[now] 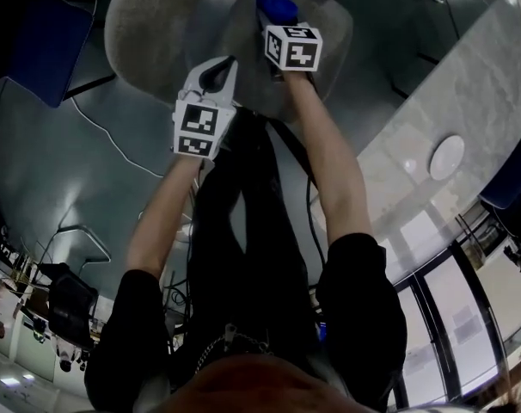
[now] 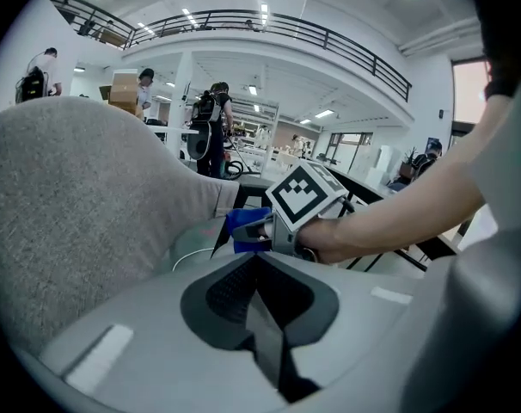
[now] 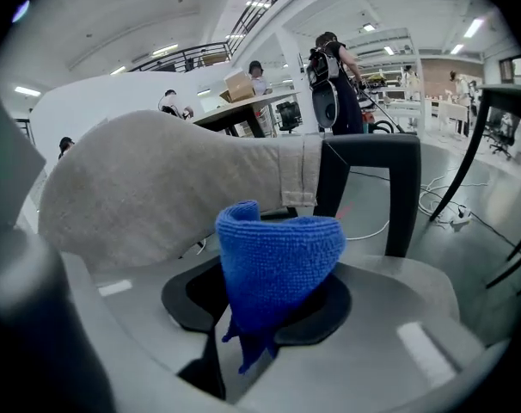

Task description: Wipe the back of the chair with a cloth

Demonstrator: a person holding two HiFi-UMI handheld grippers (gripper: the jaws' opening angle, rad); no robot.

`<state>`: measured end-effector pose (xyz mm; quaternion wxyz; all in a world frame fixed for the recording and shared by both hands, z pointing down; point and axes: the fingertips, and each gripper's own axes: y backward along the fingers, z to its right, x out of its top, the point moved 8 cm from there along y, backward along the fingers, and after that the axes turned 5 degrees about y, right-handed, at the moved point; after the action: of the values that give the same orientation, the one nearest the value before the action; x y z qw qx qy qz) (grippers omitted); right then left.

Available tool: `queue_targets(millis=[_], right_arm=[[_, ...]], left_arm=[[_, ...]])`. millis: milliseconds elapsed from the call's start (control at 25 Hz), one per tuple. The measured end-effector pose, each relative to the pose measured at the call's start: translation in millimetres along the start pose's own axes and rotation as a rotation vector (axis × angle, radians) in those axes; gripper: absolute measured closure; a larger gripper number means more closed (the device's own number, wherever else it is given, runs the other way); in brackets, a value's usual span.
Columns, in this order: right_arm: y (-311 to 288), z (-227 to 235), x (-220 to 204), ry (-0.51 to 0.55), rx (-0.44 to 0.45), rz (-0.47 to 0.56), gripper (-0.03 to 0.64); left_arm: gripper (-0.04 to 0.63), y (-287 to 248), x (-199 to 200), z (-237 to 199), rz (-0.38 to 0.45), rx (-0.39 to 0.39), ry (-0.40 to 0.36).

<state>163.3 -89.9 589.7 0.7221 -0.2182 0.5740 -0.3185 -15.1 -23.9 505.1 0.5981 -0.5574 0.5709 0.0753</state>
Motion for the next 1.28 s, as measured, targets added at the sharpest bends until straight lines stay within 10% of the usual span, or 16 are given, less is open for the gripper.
queue_targets(millis=[520,1280], right_arm=[[-60,54,38,-0.17,-0.294,0.001,0.483],[-106,-26,65,0.111,-0.063,0.009,0.486]], left_arm=[[0.584,-29,-4,-35,-0.016,0.009,0.088],[0.589,-6,-4,-46,0.049,0.156,0.287]])
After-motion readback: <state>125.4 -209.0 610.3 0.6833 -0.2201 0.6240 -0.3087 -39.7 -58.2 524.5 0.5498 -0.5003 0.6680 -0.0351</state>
